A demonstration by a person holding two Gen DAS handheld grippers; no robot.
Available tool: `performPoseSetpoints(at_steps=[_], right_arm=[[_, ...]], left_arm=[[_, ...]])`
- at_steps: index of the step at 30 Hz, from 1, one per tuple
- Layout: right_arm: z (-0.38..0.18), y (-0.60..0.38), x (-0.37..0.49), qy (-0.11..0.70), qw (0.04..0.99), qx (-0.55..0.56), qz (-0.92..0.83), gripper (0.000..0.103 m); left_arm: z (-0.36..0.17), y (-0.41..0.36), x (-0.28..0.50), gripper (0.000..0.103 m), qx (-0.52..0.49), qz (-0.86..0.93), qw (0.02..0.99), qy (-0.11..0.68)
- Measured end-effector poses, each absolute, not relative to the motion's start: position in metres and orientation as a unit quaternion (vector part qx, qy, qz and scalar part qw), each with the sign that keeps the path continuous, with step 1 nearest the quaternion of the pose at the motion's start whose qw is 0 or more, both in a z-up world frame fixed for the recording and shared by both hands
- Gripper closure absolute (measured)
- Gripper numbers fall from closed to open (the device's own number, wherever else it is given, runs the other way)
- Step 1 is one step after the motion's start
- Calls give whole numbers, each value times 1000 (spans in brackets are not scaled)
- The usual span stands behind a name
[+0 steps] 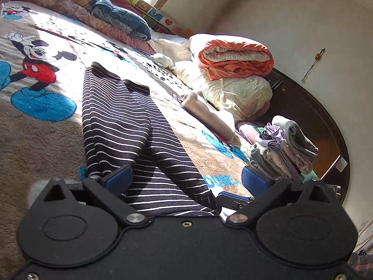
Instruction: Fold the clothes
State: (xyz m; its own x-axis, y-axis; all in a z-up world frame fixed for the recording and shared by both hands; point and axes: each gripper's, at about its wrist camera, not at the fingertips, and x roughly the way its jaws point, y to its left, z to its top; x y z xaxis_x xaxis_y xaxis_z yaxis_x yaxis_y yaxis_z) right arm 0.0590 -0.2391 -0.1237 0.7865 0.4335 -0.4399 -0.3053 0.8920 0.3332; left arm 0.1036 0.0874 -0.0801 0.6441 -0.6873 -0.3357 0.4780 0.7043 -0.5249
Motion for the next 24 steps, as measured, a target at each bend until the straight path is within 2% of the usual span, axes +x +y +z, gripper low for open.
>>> performPoseSetpoints(at_steps=[5,10,14,18,24], right_arm=[[-119,-243,37,235,950,65,196,63],[-115,-238,21,211,960,-55,178,61],[-124,-223,16,222,945,-153,187,55],[-140,-203,10,223,927,-232,192,55],[-152,-183,15,183,920,-286,196,54]], left_arm=[[-75,100,70,2,-72,-258,937,226],[-84,103,50,2,54,-210,953,214],[-102,87,40,2,176,-213,938,211],[-134,60,34,3,337,-201,897,203],[-153,49,40,0,405,-180,887,133]])
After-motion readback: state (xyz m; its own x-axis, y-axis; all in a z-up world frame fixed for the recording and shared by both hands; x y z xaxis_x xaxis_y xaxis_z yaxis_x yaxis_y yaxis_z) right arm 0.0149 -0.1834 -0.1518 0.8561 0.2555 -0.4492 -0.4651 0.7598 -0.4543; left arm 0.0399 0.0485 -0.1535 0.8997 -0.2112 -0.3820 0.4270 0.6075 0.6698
